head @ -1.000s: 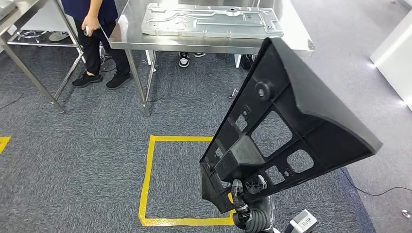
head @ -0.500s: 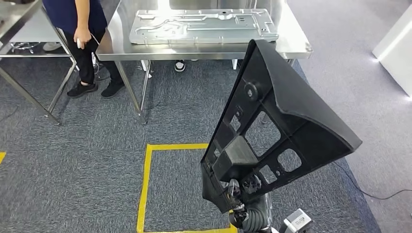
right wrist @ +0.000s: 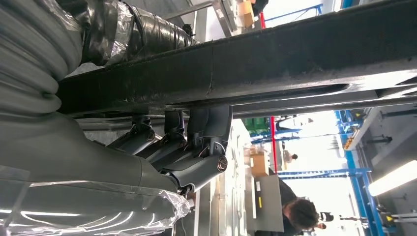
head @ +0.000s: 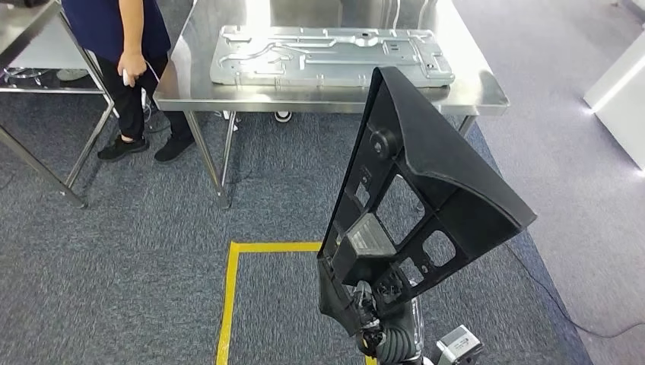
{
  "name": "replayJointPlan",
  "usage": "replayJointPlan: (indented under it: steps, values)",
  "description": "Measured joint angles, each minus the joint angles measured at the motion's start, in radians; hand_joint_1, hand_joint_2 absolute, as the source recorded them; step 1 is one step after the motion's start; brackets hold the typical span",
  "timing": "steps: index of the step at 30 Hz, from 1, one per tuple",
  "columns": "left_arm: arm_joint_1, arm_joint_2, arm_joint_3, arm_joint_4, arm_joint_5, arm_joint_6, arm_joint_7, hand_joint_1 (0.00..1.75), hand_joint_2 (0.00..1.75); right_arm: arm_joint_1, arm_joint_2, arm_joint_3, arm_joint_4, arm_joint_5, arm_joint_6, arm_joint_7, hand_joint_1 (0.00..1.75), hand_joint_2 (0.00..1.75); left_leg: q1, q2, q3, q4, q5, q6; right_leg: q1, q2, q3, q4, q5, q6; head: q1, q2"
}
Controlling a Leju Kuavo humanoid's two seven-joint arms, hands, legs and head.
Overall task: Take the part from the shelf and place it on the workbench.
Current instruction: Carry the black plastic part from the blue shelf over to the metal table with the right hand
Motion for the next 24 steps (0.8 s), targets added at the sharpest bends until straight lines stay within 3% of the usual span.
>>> replayJointPlan:
  steps: [1, 2, 4, 5, 6, 8, 10, 11, 13, 14, 15, 16, 18, 19, 21, 24]
  values:
    - [0.0, 0.0, 0.0, 0.0, 0.0, 0.0, 0.0, 0.0, 1.75, 0.0, -0.001, 0.001, 0.001, -0.003, 0.0, 0.003, 1.75, 1.75, 0.0, 0.0, 0.021, -0.002, -0.014, -0.002, 0.0, -0.001, -0.011, -0.032, 0.015, -0.001, 0.0, 0.0]
    - [0.0, 0.0, 0.0, 0.0, 0.0, -0.001, 0.0, 0.0, 1.75, -0.001, -0.002, 0.001, 0.001, -0.005, 0.001, 0.006, 1.75, 1.75, 0.0, 0.001, 0.038, -0.003, -0.028, -0.004, 0.001, -0.003, -0.014, -0.083, 0.061, -0.006, 0.0, 0.0]
    - [0.0, -0.002, 0.001, 0.001, 0.001, -0.001, 0.0, 0.0, 1.75, 0.0, -0.005, 0.003, 0.002, -0.007, 0.002, 0.006, 1.75, 1.75, -0.002, 0.002, 0.067, -0.002, -0.055, -0.011, 0.008, -0.011, -0.014, -0.175, 0.194, -0.019, -0.001, 0.0]
    - [-0.002, -0.002, 0.001, 0.001, 0.001, -0.001, 0.0, 0.0, 1.75, -0.001, -0.006, 0.004, 0.003, -0.007, 0.003, 0.007, 1.75, 1.75, -0.003, 0.004, 0.076, -0.004, -0.065, -0.016, 0.012, -0.012, -0.013, -0.199, 0.239, -0.025, -0.001, 0.0]
    - [-0.003, -0.002, 0.001, 0.001, 0.001, -0.001, 0.0, 0.0, 1.75, -0.001, -0.007, 0.005, 0.003, -0.008, 0.003, 0.007, 1.75, 1.75, -0.005, 0.005, 0.084, -0.004, -0.071, -0.023, 0.015, -0.01, -0.013, -0.207, 0.26, -0.03, -0.001, 0.0]
    - [-0.007, -0.002, 0.001, 0.001, 0.001, -0.001, 0.0, 0.0, 1.75, -0.002, -0.007, 0.008, 0.003, -0.012, 0.004, 0.008, 1.75, 1.75, -0.005, 0.008, 0.086, 0.005, -0.067, -0.036, 0.013, 0.001, -0.001, -0.215, 0.255, -0.039, -0.001, 0.0]
    - [-0.009, -0.002, 0.001, 0.001, 0.002, -0.001, -0.001, 0.0, 1.75, -0.003, -0.008, 0.009, 0.003, -0.018, 0.004, 0.006, 1.75, 1.75, -0.003, 0.007, 0.05, 0.08, -0.059, -0.043, 0.009, 0.01, 0.018, -0.23, 0.251, -0.049, -0.001, 0.0]
    - [-0.011, -0.002, 0.001, 0.001, 0.002, -0.002, -0.001, 0.0, 1.75, -0.003, -0.008, 0.01, 0.003, -0.019, 0.004, 0.006, 1.75, 1.75, -0.002, 0.005, 0.015, 0.137, -0.071, -0.045, 0.007, 0.013, 0.027, -0.237, 0.247, -0.054, -0.001, 0.0]
    - [-0.011, -0.003, 0.002, 0.002, 0.003, -0.003, -0.001, 0.0, 1.75, -0.004, -0.008, 0.01, 0.003, -0.021, 0.004, 0.005, 1.75, 1.75, -0.002, 0.004, -0.062, 0.25, -0.131, -0.05, 0.009, 0.019, 0.041, -0.241, 0.238, -0.064, -0.001, 0.0]
    - [-0.011, -0.003, 0.002, 0.002, 0.004, -0.003, -0.001, 0.0, 1.75, -0.004, -0.008, 0.01, 0.003, -0.02, 0.003, 0.005, 1.75, 1.75, -0.002, 0.004, -0.093, 0.281, -0.157, -0.051, 0.011, 0.023, 0.046, -0.241, 0.233, -0.067, -0.001, 0.0]
    - [-0.01, -0.003, 0.003, 0.002, 0.005, -0.003, -0.001, 0.0, 1.75, -0.004, -0.008, 0.01, 0.004, -0.019, 0.001, 0.005, 1.75, 1.75, -0.002, 0.004, -0.112, 0.285, -0.16, -0.052, 0.012, 0.027, 0.052, -0.24, 0.228, -0.069, -0.002, 0.0]
    - [-0.01, -0.002, 0.004, 0.002, 0.006, -0.003, -0.001, 0.0, 1.75, -0.004, -0.008, 0.01, 0.004, -0.018, -0.001, 0.005, 1.75, 1.75, -0.002, 0.004, -0.116, 0.261, -0.138, -0.051, 0.013, 0.031, 0.058, -0.24, 0.224, -0.068, -0.001, 0.0]
    - [-0.008, -0.001, 0.005, 0.002, 0.007, -0.003, -0.004, 0.0, 1.75, -0.005, -0.008, 0.01, 0.006, -0.015, -0.005, 0.005, 1.75, 1.75, -0.003, 0.0, -0.09, 0.14, -0.039, -0.043, 0.016, 0.037, 0.071, -0.239, 0.215, -0.065, -0.001, 0.0]
    - [-0.008, -0.001, 0.005, 0.002, 0.007, -0.002, -0.008, 0.0, 1.75, -0.005, -0.008, 0.01, 0.007, -0.011, -0.009, 0.006, 1.75, 1.75, -0.006, -0.003, -0.077, 0.086, -0.006, -0.037, 0.017, 0.039, 0.076, -0.238, 0.212, -0.063, -0.001, 0.0]
    - [-0.009, 0.0, 0.006, 0.002, 0.007, -0.001, -0.016, 0.0, 1.75, -0.006, -0.008, 0.012, 0.009, 0.016, -0.026, 0.016, 1.75, 1.75, -0.012, -0.01, -0.067, 0.034, 0.014, -0.027, 0.018, 0.04, 0.075, -0.235, 0.208, -0.053, -0.001, 0.0]
    - [-0.008, 0.001, 0.006, 0.002, 0.006, -0.004, -0.016, 0.0, 1.75, -0.008, -0.007, 0.02, 0.009, 0.121, -0.08, 0.066, 1.75, 1.75, -0.009, -0.008, -0.064, 0.025, 0.033, -0.012, 0.019, 0.04, 0.074, -0.233, 0.203, -0.037, -0.001, 0.0]
